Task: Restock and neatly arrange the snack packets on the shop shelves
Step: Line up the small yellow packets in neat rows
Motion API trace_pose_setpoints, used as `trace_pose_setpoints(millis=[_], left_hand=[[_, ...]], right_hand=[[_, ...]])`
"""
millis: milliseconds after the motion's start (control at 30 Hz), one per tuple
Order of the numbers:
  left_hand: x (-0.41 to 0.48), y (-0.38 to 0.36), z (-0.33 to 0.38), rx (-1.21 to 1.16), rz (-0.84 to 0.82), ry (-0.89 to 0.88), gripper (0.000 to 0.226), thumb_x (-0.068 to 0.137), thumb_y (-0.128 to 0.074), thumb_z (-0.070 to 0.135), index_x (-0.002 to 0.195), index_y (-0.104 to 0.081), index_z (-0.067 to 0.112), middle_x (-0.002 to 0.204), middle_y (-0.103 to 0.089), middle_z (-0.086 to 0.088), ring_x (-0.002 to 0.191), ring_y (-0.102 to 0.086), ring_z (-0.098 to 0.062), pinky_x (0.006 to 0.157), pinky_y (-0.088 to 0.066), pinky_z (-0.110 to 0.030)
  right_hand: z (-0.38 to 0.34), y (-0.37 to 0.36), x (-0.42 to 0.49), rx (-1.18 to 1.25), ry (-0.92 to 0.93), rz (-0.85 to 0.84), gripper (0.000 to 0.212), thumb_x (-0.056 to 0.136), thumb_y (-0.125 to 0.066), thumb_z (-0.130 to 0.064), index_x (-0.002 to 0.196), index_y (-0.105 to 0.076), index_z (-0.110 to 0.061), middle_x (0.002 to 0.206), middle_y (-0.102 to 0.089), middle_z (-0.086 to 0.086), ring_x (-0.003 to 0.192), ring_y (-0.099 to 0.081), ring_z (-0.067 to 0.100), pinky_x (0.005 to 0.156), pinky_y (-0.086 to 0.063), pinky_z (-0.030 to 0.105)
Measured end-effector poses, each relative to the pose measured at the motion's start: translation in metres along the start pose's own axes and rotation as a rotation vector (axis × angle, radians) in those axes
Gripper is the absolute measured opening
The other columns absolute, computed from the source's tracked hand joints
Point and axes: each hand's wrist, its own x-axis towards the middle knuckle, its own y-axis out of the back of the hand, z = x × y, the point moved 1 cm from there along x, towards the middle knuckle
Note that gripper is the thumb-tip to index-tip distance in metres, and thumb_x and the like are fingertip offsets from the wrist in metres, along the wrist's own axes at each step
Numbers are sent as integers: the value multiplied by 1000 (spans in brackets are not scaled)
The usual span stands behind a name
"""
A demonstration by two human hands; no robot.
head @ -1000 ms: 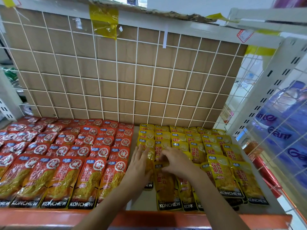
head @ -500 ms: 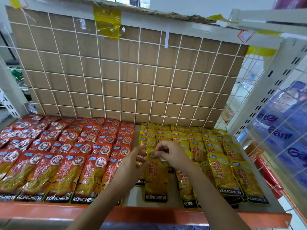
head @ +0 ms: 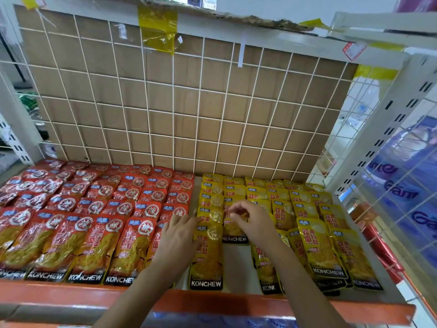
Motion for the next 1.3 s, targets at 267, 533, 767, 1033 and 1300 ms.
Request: trace_pose_setpoints(millis=[267, 533, 767, 1033, 1300], left_hand=[[-18, -10, 13, 65, 96, -300, 45, 84, -54, 39, 123, -58, 17, 129, -55, -1, 118, -54, -23, 93, -46, -39], [-24, -32, 9, 237, -49, -348, 67, 76, -32, 57, 119, -63, 16, 126, -60, -6, 113, -59, -20, 85, -52, -37], [-25, -31, 3, 235, -12, -367, 67, 77, -33, 55, 122, -61, 14, 127, -59, -7, 116, -58, -20, 86, -51, -38], [-28, -28, 8, 176, 3, -330, 68, 73, -32, 57, 119, -64, 17, 123, -62, -3, 108, -62, -17, 81, -53, -28], [-27, -27, 12, 198, -40, -309, 67, 72, -30, 59, 112, -67, 20, 118, -65, -1, 105, -64, -16, 78, -54, -27]], right_hand=[[10, 11, -11, -102, -18, 48, 10, 89, -58, -20, 98, -63, -20, 95, -58, -13, 91, -53, 3, 76, -38, 12], [10, -1, -8, -270, 27, -125, 39, 96, -47, -25, 135, -46, -22, 139, -47, -5, 130, -39, 11, 102, -27, 21], [-4, -20, 11, -170, 113, -251, 48, 94, -46, -10, 141, -38, -21, 146, -40, -3, 135, -33, 11, 109, -26, 24], [-1, -27, 21, -141, 111, -295, 50, 90, -56, -9, 135, -47, -28, 143, -44, -2, 133, -36, 13, 106, -30, 24], [1, -27, 19, -105, 127, -286, 48, 90, -56, -8, 133, -49, -29, 140, -46, -4, 132, -37, 10, 102, -30, 19]])
